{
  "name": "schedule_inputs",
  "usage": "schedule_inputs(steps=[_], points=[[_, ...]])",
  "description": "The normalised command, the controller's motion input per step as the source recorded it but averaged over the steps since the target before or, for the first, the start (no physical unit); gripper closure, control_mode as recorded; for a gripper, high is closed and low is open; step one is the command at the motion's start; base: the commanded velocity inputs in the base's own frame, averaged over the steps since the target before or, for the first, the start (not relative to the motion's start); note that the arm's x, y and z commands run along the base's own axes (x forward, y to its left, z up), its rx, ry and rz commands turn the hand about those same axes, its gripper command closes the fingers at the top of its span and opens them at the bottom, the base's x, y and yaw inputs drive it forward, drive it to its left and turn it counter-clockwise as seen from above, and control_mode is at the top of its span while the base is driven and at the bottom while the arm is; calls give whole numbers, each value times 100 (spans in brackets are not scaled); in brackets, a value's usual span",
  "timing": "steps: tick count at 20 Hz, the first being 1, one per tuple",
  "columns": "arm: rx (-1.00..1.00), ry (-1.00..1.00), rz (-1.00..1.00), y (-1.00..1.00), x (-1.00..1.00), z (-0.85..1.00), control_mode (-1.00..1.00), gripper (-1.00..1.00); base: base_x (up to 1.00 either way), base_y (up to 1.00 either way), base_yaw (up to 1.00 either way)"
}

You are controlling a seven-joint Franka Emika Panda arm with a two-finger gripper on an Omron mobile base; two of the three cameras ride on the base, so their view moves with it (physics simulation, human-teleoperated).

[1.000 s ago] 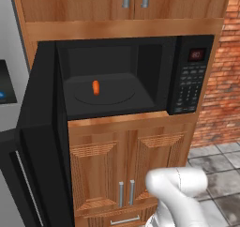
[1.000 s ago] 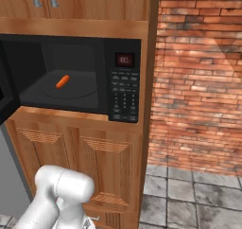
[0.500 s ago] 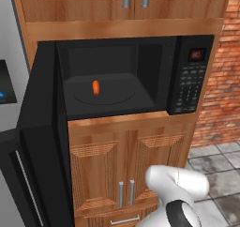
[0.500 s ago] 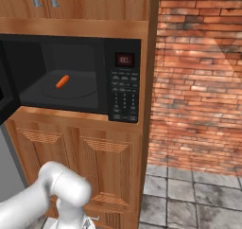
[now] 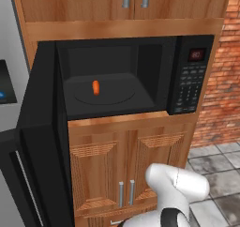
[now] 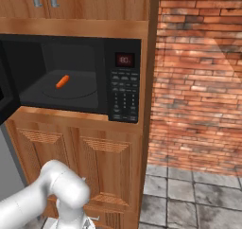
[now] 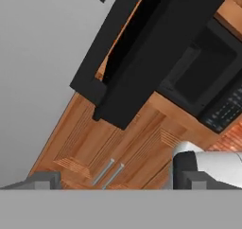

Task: Close the microwave door.

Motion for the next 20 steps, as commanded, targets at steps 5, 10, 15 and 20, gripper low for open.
schedule_inputs(steps=[5, 10, 15, 20], points=[[-14, 2, -21, 50, 5, -20, -100, -100, 0, 0, 0], [-8, 2, -23, 22, 49, -10, -100, -100, 0, 0, 0], [-10, 0, -33, 91, 60, -3, -100, -100, 0, 0, 0], [-19, 9, -29, 69, 74, 0, -100, -100, 0, 0, 0]])
